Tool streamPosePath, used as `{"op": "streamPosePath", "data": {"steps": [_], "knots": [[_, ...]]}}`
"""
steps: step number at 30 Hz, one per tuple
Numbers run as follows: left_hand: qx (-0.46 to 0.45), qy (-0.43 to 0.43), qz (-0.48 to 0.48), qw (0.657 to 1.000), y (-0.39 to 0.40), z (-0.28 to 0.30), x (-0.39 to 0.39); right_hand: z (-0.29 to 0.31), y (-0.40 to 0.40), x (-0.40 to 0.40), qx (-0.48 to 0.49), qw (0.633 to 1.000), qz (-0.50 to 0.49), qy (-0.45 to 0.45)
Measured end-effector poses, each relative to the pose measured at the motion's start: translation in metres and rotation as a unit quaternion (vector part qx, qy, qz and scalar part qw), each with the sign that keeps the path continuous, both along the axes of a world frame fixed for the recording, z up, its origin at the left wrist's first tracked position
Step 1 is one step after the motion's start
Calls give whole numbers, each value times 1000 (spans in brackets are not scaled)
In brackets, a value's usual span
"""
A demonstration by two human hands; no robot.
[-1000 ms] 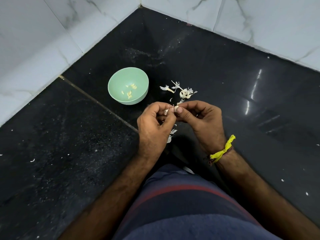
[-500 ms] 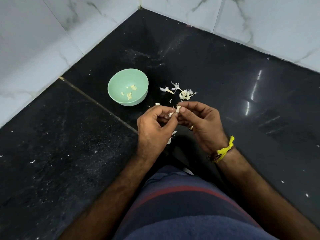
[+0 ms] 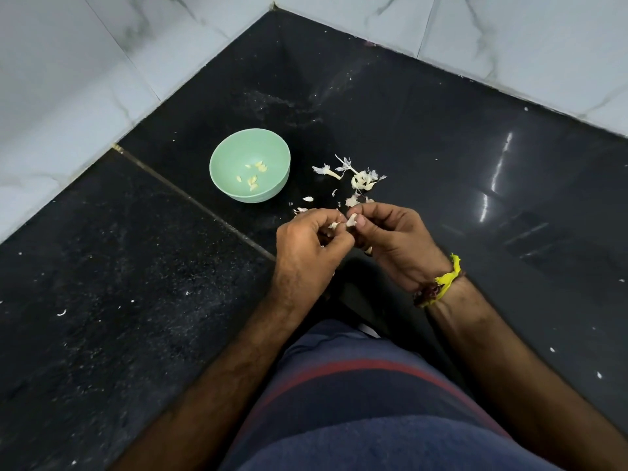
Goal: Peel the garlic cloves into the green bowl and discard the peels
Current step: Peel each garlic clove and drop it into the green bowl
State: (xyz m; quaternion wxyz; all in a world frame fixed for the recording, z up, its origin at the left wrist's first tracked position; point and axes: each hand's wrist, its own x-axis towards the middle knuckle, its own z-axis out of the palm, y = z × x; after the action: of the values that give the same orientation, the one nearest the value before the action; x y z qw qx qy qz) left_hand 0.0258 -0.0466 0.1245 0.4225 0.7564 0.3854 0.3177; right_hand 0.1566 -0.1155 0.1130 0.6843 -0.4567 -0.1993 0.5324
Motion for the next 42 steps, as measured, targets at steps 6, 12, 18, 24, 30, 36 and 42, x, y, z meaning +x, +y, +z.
{"op": "streamPosePath", "data": {"steps": [6,12,18,24,30,36,42], "knots": [[-194,-88,-22,977,-3,11,5,1,0,-1,12,993,40,107],[-283,-152,-18,947,-3,15,8,2,1,-2,-5,990,28,140],[-246,-126,1,961,1,14,6,4,0,0,1,996,27,89],[-202,-110,-20,973,-1,17,5,8,-1,-4,44,995,-67,-65],[-175,-81,-12,981,2,16,5,14,-2,-5,48,972,-57,-224],[-151,-69,-6,986,4,17,6,7,-1,-7,28,971,-55,-233],[-118,-52,34,991,14,13,2,7,-1,-8,34,989,-70,-126]]}}
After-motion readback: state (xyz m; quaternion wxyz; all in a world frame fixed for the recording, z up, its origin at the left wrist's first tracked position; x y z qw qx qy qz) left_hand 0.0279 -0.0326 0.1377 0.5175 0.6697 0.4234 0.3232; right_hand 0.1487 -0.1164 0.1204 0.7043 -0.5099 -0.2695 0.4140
